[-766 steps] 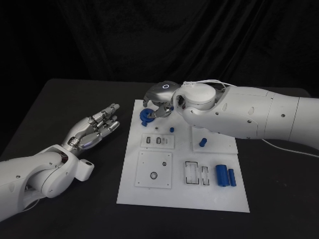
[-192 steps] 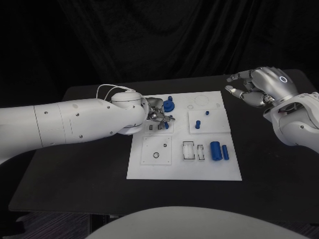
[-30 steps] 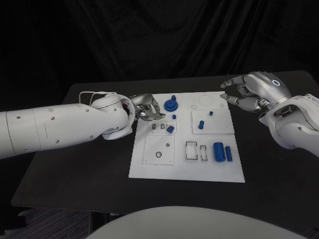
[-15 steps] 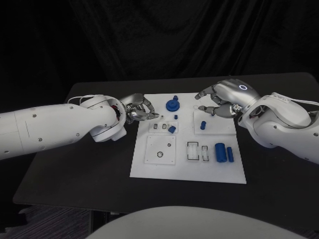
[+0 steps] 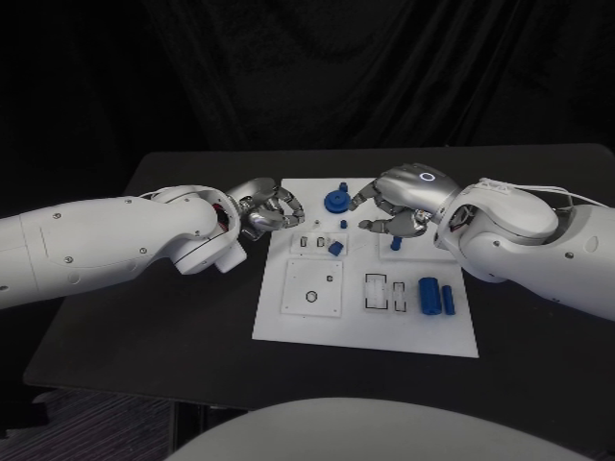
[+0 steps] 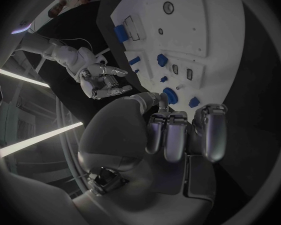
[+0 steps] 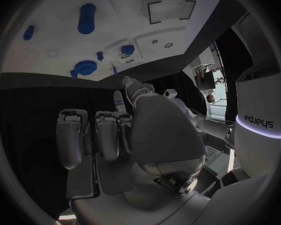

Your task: Assemble the parts on the task board

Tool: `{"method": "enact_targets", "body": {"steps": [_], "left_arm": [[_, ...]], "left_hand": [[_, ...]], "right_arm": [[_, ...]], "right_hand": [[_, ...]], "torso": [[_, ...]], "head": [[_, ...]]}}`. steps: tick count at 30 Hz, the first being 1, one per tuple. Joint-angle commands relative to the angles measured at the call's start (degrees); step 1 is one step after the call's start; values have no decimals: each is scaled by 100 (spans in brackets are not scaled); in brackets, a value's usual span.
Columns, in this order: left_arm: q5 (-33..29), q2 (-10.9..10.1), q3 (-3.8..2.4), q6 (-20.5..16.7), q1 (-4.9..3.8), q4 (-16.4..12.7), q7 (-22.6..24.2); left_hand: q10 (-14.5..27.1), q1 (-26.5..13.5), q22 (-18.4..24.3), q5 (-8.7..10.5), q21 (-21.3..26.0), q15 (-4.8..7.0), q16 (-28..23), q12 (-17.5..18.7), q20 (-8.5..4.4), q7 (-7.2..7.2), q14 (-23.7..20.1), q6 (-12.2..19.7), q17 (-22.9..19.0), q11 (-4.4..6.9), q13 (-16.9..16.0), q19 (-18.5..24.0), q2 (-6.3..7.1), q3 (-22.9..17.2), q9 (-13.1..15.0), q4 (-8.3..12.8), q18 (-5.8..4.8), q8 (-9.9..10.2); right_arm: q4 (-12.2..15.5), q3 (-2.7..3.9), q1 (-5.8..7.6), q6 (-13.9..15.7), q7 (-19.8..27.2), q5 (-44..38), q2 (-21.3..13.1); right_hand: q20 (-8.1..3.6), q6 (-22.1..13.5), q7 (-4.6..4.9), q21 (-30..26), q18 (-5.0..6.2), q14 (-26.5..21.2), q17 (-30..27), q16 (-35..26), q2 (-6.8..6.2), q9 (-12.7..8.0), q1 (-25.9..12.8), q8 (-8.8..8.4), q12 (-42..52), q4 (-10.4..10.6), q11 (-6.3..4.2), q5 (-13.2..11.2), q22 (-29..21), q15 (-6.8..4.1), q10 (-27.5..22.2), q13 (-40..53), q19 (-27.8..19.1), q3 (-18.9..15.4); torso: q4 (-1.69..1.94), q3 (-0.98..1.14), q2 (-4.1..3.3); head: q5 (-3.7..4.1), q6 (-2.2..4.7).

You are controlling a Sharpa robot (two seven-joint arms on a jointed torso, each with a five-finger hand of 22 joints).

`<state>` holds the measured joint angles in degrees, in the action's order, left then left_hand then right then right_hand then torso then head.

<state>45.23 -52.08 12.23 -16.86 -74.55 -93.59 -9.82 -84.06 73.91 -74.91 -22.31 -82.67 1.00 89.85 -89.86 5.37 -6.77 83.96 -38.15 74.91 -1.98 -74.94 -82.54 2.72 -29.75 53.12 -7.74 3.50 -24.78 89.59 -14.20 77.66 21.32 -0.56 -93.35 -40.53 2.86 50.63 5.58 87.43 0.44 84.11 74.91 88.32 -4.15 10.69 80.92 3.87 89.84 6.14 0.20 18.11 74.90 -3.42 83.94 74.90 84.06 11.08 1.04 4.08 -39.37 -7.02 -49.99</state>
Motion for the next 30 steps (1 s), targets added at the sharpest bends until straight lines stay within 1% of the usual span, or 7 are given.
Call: {"method": "enact_targets", "body": {"steps": [1, 2, 7, 13, 21, 23, 30], "left_arm": [[-357, 34, -3, 116, 29, 22, 434], [-364, 43, -3, 130, 35, 31, 442], [-382, 81, -3, 148, 78, 74, 489], [-319, 85, -3, 180, 113, 90, 472], [-273, 102, -3, 206, 134, 105, 451], [-270, 103, -3, 209, 139, 106, 449], [-265, 96, -3, 205, 150, 96, 438]], "left_hand": [[-594, -186, -862, 266, -23, -62, 15, -14, 45, -81, 604, -32, 1509, -73, -1506, -24, 230, -663, -288, 111, -85, 53], [-594, -227, -865, 293, -22, -64, 15, -14, 56, -72, 604, -24, 1509, -77, -1506, -24, 239, -722, -319, 117, -87, 50], [-594, -336, -877, 311, -26, -72, 15, -14, 65, -77, 604, -38, 1509, -86, -1506, -30, 252, -866, -415, 120, -89, 52], [-594, -541, -890, 470, -27, -71, 15, -14, 69, -49, 604, -131, 1509, -76, -1506, -37, 264, -859, -502, 52, -90, -18], [-594, -598, -888, 495, -19, -68, 15, -14, 67, -41, 604, -140, 1509, -72, -1506, -31, 265, -812, -524, 30, -87, -38], [-594, -599, -886, 496, -17, -68, 15, -14, 67, -39, 604, -141, 1509, -71, -1506, -29, 267, -807, -525, 33, -86, -41], [-594, -599, -887, 497, -17, -68, 15, -14, 67, -38, 604, -142, 1509, -70, -1506, -30, 267, -805, -526, 35, -87, -42]], "right_arm": [[-56, 6, -13, -384, 4, -99, 91], [-78, 6, -13, -429, -6, -100, 121], [-178, 6, -14, -621, -64, -103, 243], [-259, 6, -16, -833, -123, -129, 370], [-338, 6, -31, -1097, -200, -287, 503], [-367, 6, -37, -1133, -213, -298, 534], [-468, 6, -66, -1239, -272, -316, 626]], "right_hand": [[-26, -17, -26, 29, 20, 529, 1224, 17, -10, -6, 43, 0, 16, -18, -36, -18, 1425, -36, 606, 1510, 482, 0], [-26, -17, -26, 29, 20, 529, 1224, 17, -10, -6, 43, 0, 16, -18, -36, -18, 1425, -36, 606, 1510, 482, 0], [-32, -35, -20, 27, 21, 528, 1221, 16, -14, -8, -64, -4, 16, 5, -35, -308, 1424, -38, 606, 1510, 480, -36], [-27, -74, -17, 29, 20, 527, 1221, 17, -33, -7, -190, -4, 16, 51, -27, -639, 1425, -31, 606, 1510, 481, -121], [-36, -189, -65, 39, 18, 531, 1237, 26, -74, -22, -139, -26, 16, -11, -59, -668, 1428, -49, 606, 1510, 485, -147], [-43, -239, -76, 38, 18, 530, 1235, 25, -79, -29, -106, -30, 16, -41, -70, -655, 1428, -60, 606, 1510, 485, -146], [-62, -409, -100, 35, 19, 530, 1234, 25, -99, -53, -76, -34, 16, -80, -92, -690, 1427, -79, 606, 1510, 483, -165]], "torso": [[66, -85, -40], [66, -85, -40], [113, -150, -57], [118, -184, -80], [158, -253, -101], [158, -265, -106], [151, -266, -101]], "head": [[62, -1], [66, -1], [123, -1], [140, -1], [197, -1], [198, -1], [199, -1]]}}
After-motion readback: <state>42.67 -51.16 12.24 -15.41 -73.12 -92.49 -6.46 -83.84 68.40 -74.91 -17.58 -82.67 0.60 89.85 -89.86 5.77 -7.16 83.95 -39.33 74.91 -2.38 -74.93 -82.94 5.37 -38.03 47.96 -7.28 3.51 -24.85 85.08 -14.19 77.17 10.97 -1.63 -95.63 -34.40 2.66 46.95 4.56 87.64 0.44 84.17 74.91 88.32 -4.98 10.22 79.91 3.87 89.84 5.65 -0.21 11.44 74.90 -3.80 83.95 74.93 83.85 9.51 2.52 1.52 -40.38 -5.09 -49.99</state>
